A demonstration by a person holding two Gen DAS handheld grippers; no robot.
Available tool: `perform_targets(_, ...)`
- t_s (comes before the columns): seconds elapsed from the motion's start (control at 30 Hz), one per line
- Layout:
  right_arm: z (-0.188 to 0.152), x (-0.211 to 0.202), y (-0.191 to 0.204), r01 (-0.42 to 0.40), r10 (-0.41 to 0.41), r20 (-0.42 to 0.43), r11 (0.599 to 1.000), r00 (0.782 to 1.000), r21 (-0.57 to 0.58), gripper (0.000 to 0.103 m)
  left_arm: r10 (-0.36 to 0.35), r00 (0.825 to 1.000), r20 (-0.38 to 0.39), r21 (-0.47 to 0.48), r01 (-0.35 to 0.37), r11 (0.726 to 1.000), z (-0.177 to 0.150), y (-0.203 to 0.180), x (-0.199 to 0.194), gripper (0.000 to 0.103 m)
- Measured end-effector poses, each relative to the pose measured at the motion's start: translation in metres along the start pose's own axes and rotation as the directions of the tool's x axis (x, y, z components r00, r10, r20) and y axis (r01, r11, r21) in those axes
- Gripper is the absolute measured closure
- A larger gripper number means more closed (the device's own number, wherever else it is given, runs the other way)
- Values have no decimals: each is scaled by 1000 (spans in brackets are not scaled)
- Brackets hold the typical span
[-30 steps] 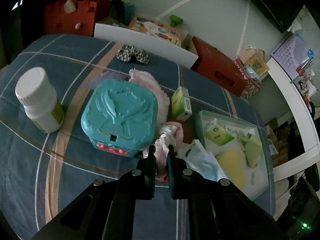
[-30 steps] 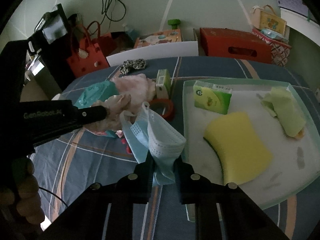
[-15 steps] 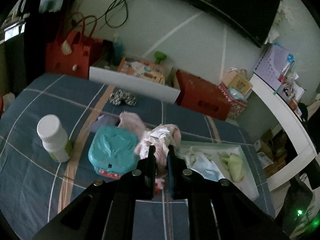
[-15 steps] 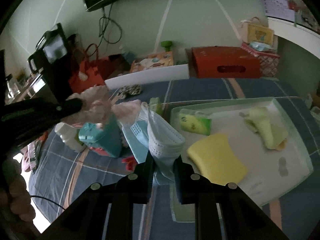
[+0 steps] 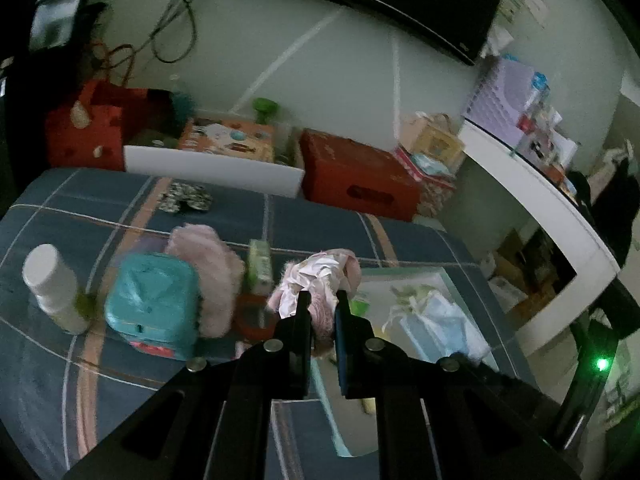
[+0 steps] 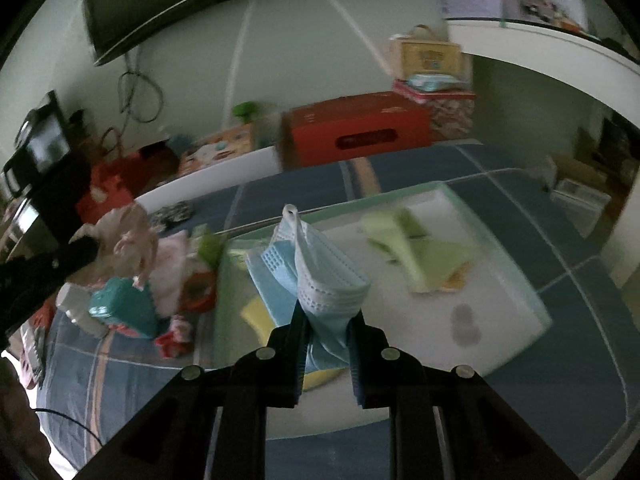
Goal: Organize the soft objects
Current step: 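Carry pink cloth and blue mask over the tray and open both tools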
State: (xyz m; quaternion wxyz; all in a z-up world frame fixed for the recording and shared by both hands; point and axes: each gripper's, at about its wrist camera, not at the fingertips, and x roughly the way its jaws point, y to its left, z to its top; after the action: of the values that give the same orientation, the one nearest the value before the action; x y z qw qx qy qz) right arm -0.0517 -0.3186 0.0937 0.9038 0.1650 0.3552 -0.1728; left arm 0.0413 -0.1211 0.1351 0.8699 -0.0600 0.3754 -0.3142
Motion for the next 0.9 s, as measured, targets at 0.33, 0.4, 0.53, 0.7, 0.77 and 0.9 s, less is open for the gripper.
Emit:
perform_targets(0.33, 0, -5, -74, 143, -144, -8, 982, 990, 119, 84, -69, 996, -62, 109, 75, 991, -15, -53, 33, 93)
perform_targets(0.4, 1, -4, -84, 160, -160, -13, 978, 987, 133, 84, -81, 994, -76, 124, 90, 988, -17, -63, 42, 93)
perform_targets(0.53, 4, 6, -101, 191, -188, -36, 971, 981, 140, 84, -93, 991, -99, 146, 107, 984, -20, -76, 58, 93)
perform_targets(0.7, 5, 26, -112, 210, -202, -74, 968, 977, 134, 84, -94, 988, -120, 173, 114, 978, -25, -91, 81, 93)
perform_targets(0.77, 4, 35, -115, 217, -207, -92, 969, 974, 121, 83, -86, 988, -130, 189, 109, 976, -29, -97, 90, 93)
perform_targets(0.9, 3, 50, -116, 225, -213, -116, 969, 970, 103, 83, -74, 982, -174, 200, 109, 974, -40, -104, 112, 93)
